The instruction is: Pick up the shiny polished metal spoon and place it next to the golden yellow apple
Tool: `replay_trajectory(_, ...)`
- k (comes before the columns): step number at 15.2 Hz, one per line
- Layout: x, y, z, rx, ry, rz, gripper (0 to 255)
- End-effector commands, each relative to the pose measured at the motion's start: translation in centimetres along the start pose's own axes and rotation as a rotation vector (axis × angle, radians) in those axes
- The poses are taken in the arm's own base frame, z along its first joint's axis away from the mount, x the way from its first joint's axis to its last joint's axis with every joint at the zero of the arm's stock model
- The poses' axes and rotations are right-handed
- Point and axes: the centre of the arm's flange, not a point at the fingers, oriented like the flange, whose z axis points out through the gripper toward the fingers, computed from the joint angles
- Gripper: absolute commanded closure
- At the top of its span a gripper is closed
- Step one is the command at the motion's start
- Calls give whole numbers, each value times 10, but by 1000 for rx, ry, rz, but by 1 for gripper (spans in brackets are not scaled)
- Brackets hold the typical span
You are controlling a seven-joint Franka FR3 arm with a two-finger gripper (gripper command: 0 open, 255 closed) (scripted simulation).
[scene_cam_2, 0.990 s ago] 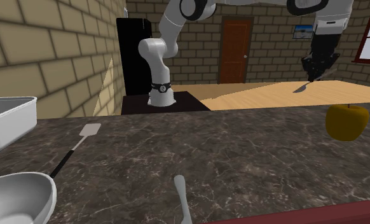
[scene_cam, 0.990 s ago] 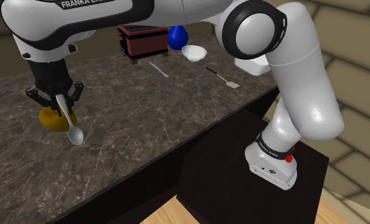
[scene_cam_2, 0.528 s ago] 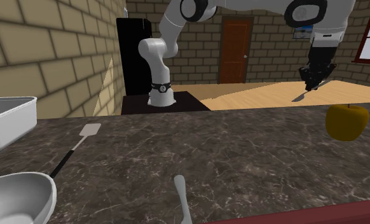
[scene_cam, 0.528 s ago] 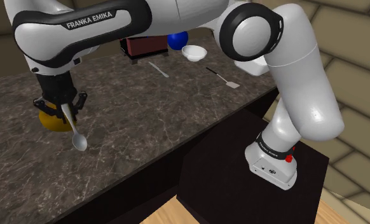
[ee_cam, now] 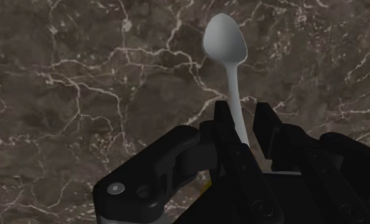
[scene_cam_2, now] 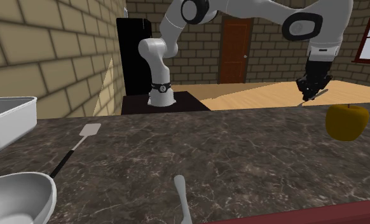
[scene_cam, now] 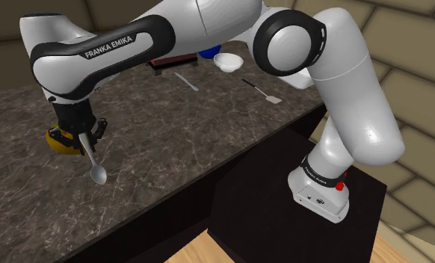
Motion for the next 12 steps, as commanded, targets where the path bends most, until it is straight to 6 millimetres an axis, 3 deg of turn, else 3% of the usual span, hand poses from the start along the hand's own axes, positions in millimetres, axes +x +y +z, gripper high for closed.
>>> replay_trajectory(1, 2, 2, 10, 0, 0, 0, 255)
replay_trajectory(12, 10, 10, 67, 0, 0, 0, 255)
